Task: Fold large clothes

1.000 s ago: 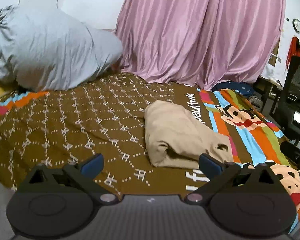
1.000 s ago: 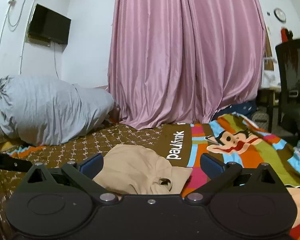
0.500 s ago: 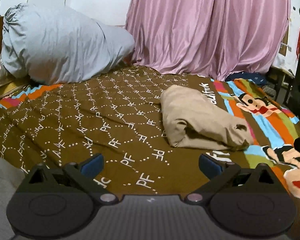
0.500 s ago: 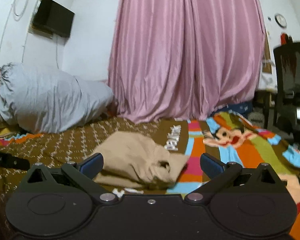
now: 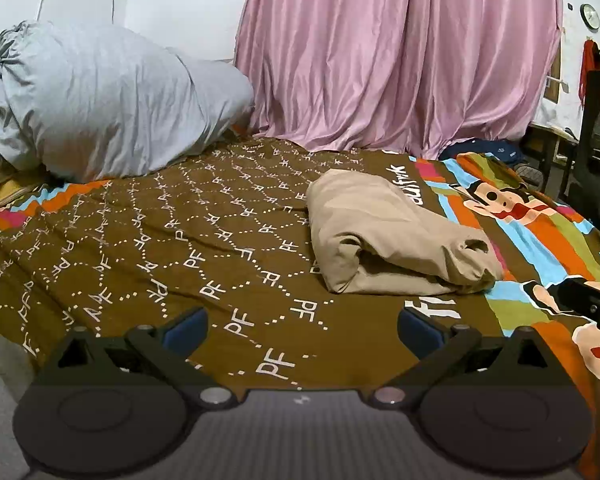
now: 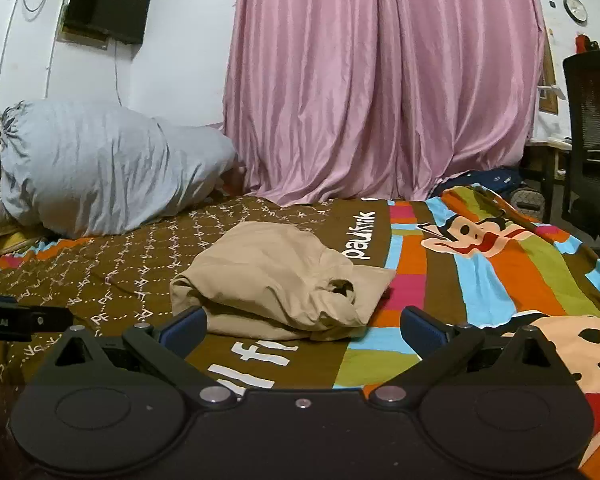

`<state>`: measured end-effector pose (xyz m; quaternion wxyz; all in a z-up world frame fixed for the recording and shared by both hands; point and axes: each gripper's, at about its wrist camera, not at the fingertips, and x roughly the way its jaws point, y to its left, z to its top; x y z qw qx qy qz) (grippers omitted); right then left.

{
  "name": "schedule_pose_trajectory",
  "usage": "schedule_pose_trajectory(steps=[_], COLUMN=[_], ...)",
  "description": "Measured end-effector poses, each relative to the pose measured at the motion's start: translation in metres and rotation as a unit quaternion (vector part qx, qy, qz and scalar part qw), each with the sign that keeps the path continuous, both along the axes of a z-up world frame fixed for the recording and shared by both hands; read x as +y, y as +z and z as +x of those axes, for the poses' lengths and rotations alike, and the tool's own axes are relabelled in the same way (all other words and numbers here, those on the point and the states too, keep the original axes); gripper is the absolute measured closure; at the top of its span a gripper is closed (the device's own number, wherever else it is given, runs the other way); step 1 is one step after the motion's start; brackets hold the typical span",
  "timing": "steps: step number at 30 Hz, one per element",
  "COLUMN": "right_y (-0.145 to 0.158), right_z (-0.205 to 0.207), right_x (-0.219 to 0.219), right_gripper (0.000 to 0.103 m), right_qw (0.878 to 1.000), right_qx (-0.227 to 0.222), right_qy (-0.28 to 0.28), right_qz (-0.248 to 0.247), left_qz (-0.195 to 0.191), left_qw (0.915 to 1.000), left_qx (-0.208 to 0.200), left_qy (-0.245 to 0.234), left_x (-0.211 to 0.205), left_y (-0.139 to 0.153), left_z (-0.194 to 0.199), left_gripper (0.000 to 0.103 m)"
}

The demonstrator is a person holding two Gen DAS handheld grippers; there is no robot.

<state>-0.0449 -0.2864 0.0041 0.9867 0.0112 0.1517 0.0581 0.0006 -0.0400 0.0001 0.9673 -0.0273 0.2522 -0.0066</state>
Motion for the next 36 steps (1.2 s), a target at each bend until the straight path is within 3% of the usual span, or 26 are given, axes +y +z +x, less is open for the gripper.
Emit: schedule_pose_trajectory(steps=[36], right_y=[-0.003], right_z=[0.0024], right_x=[-0.0049], right_gripper=[0.001], right_qw=[1.0], right_qx=[0.009], right_qy=[-0.002], right_qz=[0.01], left_qz=[0.005], left_qw=[0.9999], left_qx=[0.011], left_qy=[0.0], left_x=[-0.0002], left_y=[-0.003], left_z=[0.0022], left_gripper=[0.0])
